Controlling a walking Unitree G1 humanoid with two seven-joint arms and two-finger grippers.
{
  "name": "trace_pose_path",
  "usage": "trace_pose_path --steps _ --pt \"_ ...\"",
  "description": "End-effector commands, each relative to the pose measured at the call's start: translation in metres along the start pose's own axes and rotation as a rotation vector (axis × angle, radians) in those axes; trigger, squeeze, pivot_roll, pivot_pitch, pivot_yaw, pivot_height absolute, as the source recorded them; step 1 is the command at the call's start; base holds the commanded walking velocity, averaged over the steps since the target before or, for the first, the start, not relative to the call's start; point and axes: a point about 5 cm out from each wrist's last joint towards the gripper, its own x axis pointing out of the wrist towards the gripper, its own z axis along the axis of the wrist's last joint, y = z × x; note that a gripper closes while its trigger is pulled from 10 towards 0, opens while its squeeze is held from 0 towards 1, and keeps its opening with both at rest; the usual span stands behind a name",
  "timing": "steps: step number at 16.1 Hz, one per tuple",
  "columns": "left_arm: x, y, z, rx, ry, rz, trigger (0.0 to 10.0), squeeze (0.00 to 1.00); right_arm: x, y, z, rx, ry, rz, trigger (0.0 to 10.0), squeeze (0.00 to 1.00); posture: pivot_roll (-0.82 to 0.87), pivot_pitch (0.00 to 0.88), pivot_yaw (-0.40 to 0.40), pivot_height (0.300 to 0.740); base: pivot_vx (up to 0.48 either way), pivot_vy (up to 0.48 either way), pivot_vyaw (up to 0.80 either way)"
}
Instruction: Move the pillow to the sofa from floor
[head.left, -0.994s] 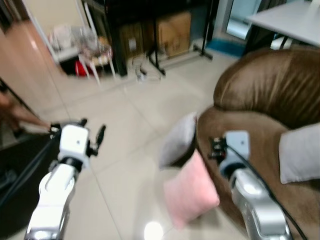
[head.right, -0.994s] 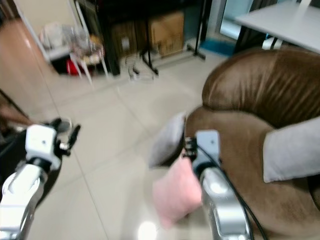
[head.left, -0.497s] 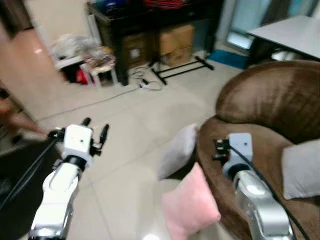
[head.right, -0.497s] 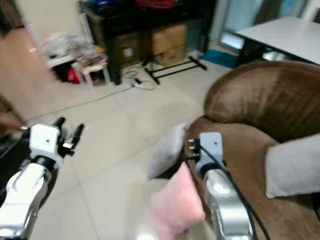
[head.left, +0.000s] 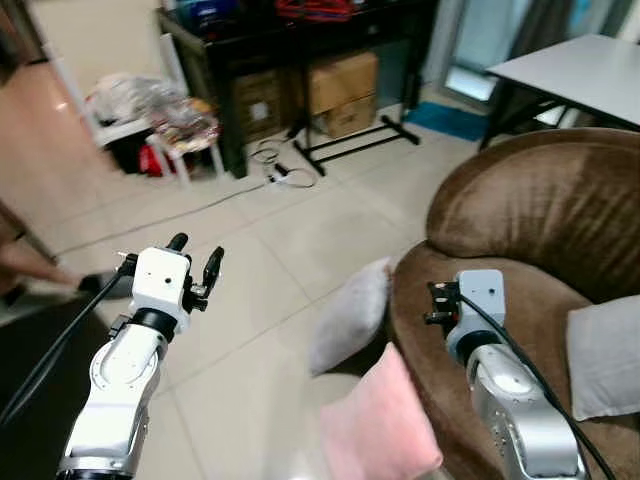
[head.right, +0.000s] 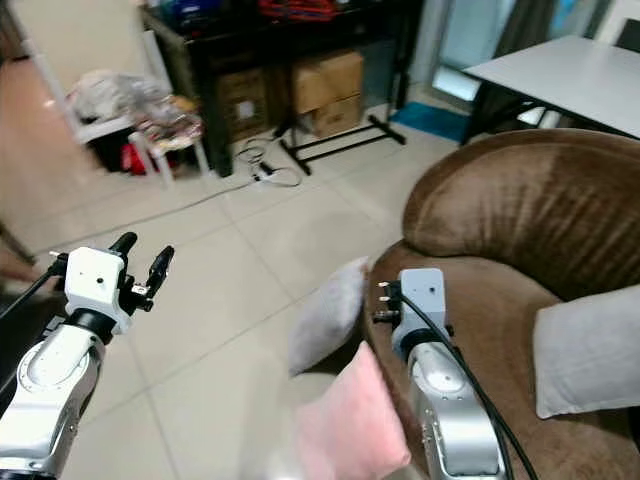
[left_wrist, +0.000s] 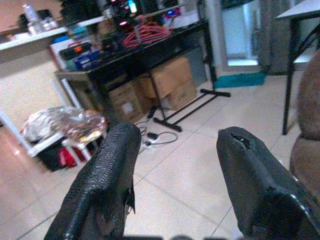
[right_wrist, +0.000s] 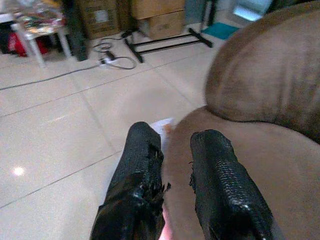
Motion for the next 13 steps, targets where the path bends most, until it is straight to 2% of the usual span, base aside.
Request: trace_pose_path --steps 1,7,11,12,13 --pt "0.0013 -0.0038 0.0000 0.004 0.007 -0.022 10.0 0.00 0.0006 -0.0042 0.0033 0.004 -0.005 -0.011 10.0 0.00 -0.13 0.000 0.043 0.740 0.000 0.000 0.00" --pt "-0.0015 -0.0068 -0.0040 0.036 0.023 -0.024 10.0 0.00 0.0026 -0.0042 0.0031 0.000 -0.004 -0.001 10.0 0.00 -0.12 0.000 0.031 0.675 0.000 0.000 0.00" --pt "-0.0029 -0.0061 -0.0066 -0.002 0.044 -0.002 10.0 0.00 0.0033 -0.0017 0.0033 0.025 -0.006 0.026 10.0 0.00 -0.12 0.000 0.028 0.630 0.000 0.000 0.00" --pt "-0.0029 -0.0060 -0.0071 -0.013 0.050 0.001 10.0 0.00 0.0027 -0.0013 0.0048 0.026 -0.013 0.027 10.0 1.00 -0.12 0.000 0.029 0.621 0.000 0.000 0.00" --pt "-0.0031 -0.0065 -0.0077 -0.034 0.055 -0.006 10.0 0.72 0.0025 -0.0011 0.0056 -0.001 -0.018 0.035 10.0 1.00 -0.12 0.000 0.029 0.616 0.000 0.000 0.00"
